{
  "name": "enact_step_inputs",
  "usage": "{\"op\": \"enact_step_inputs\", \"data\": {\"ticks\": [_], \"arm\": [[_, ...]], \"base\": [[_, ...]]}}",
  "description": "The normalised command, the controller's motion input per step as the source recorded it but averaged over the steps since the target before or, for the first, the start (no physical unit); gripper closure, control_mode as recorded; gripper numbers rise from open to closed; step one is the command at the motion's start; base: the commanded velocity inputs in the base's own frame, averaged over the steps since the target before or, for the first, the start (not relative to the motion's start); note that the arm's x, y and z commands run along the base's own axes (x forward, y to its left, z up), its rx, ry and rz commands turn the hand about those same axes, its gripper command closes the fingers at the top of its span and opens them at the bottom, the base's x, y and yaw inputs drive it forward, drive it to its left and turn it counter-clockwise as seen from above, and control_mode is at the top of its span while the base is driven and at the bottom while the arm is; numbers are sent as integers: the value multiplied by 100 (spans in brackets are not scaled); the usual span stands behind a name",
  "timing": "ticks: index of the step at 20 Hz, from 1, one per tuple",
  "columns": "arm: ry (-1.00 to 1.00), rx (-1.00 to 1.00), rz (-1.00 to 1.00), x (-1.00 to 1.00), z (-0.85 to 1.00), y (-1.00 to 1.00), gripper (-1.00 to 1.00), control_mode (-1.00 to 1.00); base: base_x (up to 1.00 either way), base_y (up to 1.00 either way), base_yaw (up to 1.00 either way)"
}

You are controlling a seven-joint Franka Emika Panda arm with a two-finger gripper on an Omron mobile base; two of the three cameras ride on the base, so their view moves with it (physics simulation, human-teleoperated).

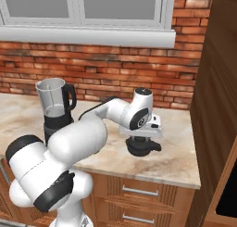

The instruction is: Open the blender lid, put the orange in the blender, close the lid, and start the blender.

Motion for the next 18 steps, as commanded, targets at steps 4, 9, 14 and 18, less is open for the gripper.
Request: {"op": "enact_step_inputs", "data": {"ticks": [4,9,14,18], "arm": [[1,-4,0,11,-41,0,100,-100],[0,0,0,26,-33,0,100,-100],[1,0,0,33,-35,0,100,-100],[0,0,0,17,-37,0,100,-100]], "base": [[0,0,0],[0,0,0],[0,0,0],[0,0,0]]}}
